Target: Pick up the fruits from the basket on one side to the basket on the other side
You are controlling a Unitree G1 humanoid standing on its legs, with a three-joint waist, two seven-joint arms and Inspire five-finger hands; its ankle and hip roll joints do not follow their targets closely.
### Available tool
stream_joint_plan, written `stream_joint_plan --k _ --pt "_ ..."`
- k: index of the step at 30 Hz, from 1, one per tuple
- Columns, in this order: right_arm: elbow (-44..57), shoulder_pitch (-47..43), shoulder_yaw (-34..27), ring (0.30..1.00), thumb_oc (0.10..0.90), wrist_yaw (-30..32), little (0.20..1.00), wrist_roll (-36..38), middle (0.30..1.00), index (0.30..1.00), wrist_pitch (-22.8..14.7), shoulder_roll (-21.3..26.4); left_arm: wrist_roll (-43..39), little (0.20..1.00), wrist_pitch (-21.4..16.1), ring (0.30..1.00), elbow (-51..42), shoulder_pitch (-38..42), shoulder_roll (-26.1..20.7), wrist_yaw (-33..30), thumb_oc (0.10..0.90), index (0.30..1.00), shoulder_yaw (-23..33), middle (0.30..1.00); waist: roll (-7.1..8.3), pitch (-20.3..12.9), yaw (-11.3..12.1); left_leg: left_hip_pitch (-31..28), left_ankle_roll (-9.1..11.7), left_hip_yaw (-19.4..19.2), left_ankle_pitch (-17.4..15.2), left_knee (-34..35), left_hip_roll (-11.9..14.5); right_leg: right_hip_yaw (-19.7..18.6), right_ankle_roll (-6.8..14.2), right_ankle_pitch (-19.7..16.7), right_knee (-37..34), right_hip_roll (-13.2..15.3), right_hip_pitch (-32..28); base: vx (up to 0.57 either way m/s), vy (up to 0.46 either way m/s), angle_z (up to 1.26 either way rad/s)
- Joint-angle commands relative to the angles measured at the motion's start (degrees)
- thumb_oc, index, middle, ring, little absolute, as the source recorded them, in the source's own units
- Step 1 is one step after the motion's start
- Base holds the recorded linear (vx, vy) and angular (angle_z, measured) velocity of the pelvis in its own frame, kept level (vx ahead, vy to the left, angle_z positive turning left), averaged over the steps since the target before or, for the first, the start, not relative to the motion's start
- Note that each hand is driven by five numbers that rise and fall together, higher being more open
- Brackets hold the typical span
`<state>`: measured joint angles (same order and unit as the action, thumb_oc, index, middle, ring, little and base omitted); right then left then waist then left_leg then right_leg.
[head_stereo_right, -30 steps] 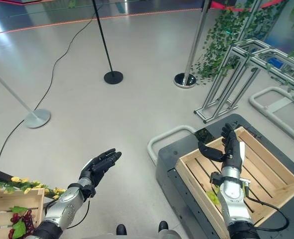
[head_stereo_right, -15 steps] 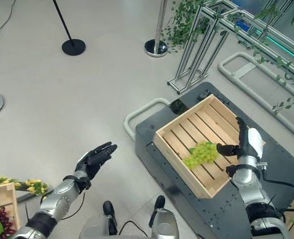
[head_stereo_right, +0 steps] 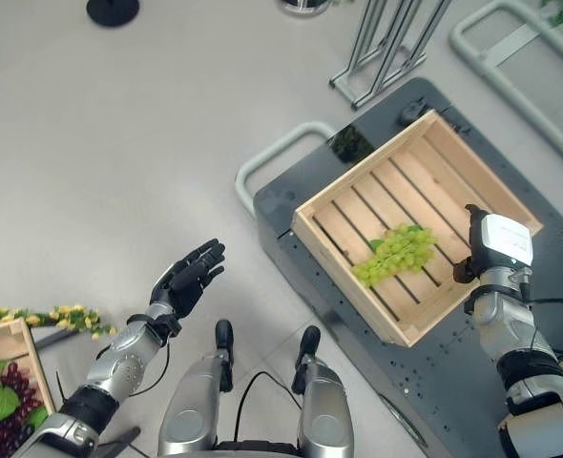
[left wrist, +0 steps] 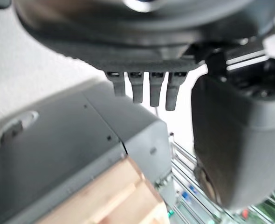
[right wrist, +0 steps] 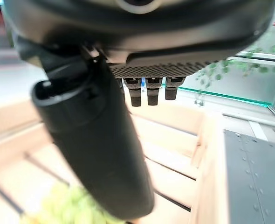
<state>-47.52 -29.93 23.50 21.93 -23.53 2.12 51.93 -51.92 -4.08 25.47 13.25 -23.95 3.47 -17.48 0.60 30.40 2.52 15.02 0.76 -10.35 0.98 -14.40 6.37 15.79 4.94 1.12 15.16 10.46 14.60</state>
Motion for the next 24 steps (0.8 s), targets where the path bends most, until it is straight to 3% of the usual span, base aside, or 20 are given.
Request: stream_joint_plan --k 1,2,3,5,8,14,20,24 --pt "3.1 -8.5 4.1 0.900 0.800 -3.0 0.900 -9.7 0.900 0.900 1.9 9.0 -2.2 0.900 -5.2 0.900 -7.2 -1.2 -1.4 1.4 0.800 0.900 0.1 0.900 1.25 -0.9 1.9 3.7 0.9 -1.2 -8.2 -14.6 1.2 1.7 0.1 -0.7 4.8 3.7 -1.2 -0.03 -0.045 0.06" --pt "2.7 -9.2 5.7 0.900 0.800 -3.8 0.900 -10.5 0.900 0.900 2.5 9.3 -1.9 0.900 -5.2 0.900 -7.5 -1.2 -1.5 1.4 0.800 0.900 -0.1 0.900 0.81 -0.6 2.1 4.0 1.2 -0.6 -9.8 -15.8 1.4 1.3 0.6 0.7 6.6 3.6 -0.4 -0.06 -0.035 0.09" --pt "2.5 -9.6 6.0 0.900 0.800 -3.8 0.900 -10.5 0.900 0.900 2.5 9.3 -1.8 0.900 -5.2 0.900 -7.6 -1.1 -1.5 1.4 0.800 0.900 0.0 0.900 0.98 -0.6 2.0 4.7 0.6 -1.1 -8.5 -15.4 1.2 1.7 0.0 -0.3 6.2 3.9 0.2 -0.05 -0.028 0.11" --pt "1.7 -10.7 7.9 0.900 0.800 -5.0 0.900 -10.9 0.900 0.900 2.9 10.0 -1.2 0.900 -5.7 0.900 -7.8 -1.5 -1.8 1.3 0.800 0.900 -0.5 0.900 0.52 -0.6 2.2 6.1 0.9 -0.2 -10.3 -17.5 1.2 1.1 0.5 1.1 8.4 4.0 1.6 -0.01 -0.024 0.09" --pt "1.1 -11.7 9.1 0.900 0.800 -6.5 0.900 -12.4 0.900 0.900 2.8 10.3 -1.3 0.900 -5.7 0.900 -7.9 -1.9 -2.2 1.6 0.800 0.900 -0.4 0.900 0.06 -0.6 2.3 7.7 0.5 -0.2 -10.6 -18.3 1.1 1.0 0.5 1.5 10.1 4.3 3.7 0.00 -0.007 0.07" --pt "-0.2 -12.2 8.5 0.900 0.800 -4.3 0.900 -11.2 0.900 0.900 2.7 8.8 -0.4 0.900 -5.9 0.900 -8.2 -2.1 -2.1 1.4 0.800 0.900 -0.3 0.900 -0.44 -0.6 2.3 9.7 0.1 -0.2 -11.0 -19.4 1.0 0.7 0.6 1.8 11.6 4.4 5.8 0.00 -0.005 -0.02" --pt "-0.2 -12.8 10.9 0.900 0.800 -9.6 0.900 -15.0 0.900 0.900 2.6 8.2 -0.9 0.900 -5.1 0.900 -8.6 -1.7 -3.2 1.9 0.800 0.900 -0.1 0.900 -1.00 -0.6 2.5 11.1 -0.2 -0.1 -10.9 -19.6 0.8 0.6 0.8 2.0 13.2 5.3 8.1 0.00 -0.002 -0.01" --pt "-1.2 -13.6 13.9 0.900 0.800 -17.3 0.900 -16.3 0.900 0.900 2.8 7.6 -0.3 0.900 -4.8 0.900 -9.2 -1.4 -3.9 1.9 0.800 0.900 -0.2 0.900 -1.27 -0.6 2.7 11.4 -0.1 0.0 -10.5 -18.9 0.5 0.7 0.8 2.1 13.5 5.5 8.8 0.00 -0.004 0.01"
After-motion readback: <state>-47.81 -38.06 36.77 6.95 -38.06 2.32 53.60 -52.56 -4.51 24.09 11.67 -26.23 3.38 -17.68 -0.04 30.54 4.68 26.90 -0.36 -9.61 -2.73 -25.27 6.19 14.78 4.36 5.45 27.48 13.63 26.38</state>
